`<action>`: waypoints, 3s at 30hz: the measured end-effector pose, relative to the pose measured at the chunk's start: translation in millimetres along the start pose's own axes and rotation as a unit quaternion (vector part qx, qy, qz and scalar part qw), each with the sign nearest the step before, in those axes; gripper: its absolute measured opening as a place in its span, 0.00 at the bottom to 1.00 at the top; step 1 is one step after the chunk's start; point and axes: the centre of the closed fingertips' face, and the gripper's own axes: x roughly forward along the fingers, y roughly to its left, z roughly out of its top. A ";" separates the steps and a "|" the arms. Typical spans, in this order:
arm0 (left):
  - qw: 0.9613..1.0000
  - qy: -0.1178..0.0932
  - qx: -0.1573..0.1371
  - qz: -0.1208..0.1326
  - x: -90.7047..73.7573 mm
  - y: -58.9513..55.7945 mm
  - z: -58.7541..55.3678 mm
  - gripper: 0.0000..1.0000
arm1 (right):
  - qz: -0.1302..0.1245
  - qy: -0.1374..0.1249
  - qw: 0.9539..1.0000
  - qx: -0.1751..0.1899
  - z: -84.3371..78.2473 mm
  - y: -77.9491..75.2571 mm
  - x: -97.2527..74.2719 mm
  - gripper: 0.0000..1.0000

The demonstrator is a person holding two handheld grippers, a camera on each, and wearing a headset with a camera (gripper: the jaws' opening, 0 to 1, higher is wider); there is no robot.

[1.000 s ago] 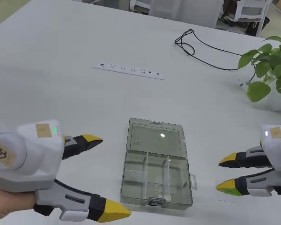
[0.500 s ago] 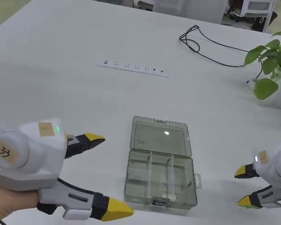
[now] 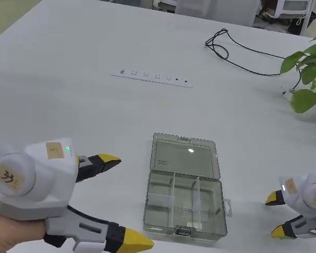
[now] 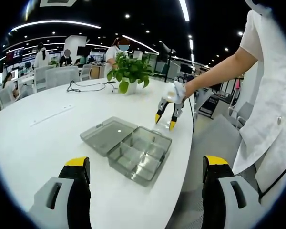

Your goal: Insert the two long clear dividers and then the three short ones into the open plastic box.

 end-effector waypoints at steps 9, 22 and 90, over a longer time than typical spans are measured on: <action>1.000 -0.001 -0.001 0.001 -1.2 0.0 -0.3 1.00 | 0.005 -0.001 1.000 0.006 -0.3 0.5 -0.5 0.34; 1.000 -0.005 0.006 0.002 -4.1 -0.7 2.8 1.00 | -0.011 0.002 1.000 0.018 2.2 -1.4 -5.8 0.33; 0.967 -0.071 -0.237 -0.068 43.7 -46.4 84.5 0.49 | -0.176 -0.207 0.962 0.009 198.0 42.6 -158.4 0.33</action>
